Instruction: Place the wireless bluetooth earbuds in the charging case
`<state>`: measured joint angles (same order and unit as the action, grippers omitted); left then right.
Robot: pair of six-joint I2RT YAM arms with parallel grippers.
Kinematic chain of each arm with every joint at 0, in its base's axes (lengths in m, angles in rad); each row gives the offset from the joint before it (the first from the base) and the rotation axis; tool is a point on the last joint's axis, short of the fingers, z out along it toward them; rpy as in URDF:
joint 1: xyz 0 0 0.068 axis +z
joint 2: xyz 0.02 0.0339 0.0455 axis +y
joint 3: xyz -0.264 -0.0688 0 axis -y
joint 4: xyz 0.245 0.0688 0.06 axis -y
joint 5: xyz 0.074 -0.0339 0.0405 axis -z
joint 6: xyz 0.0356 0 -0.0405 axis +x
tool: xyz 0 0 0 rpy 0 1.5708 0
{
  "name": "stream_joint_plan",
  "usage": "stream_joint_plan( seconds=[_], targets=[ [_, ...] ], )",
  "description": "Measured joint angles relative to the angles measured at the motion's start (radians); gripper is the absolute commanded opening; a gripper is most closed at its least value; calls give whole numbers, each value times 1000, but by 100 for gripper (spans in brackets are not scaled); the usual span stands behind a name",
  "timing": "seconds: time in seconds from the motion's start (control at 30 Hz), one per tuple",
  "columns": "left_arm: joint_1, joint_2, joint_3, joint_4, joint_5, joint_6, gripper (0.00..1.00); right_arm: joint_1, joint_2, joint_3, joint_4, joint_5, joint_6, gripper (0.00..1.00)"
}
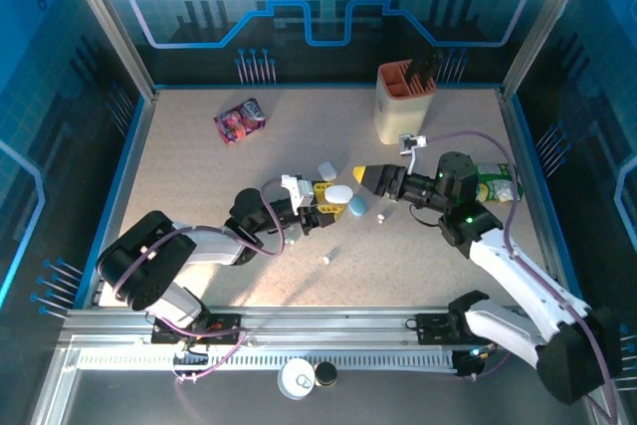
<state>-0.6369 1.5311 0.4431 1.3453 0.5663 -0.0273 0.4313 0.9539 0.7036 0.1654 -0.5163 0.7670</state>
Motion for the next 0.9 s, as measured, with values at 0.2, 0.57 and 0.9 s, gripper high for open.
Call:
stream_joint_plan(
  seconds=[0.2,0.57,0.9],
  targets=[
    [0,-48,-27,-46,38,3,26,193,-57,60,-225,160,-461,80],
    [2,-74,-27,-94,68,8,26,355,-9,61,-318,444,-780,79],
    [5,-76,-49,-107,87,30,27,301,-41,50,-269,537,-702,77]
  ],
)
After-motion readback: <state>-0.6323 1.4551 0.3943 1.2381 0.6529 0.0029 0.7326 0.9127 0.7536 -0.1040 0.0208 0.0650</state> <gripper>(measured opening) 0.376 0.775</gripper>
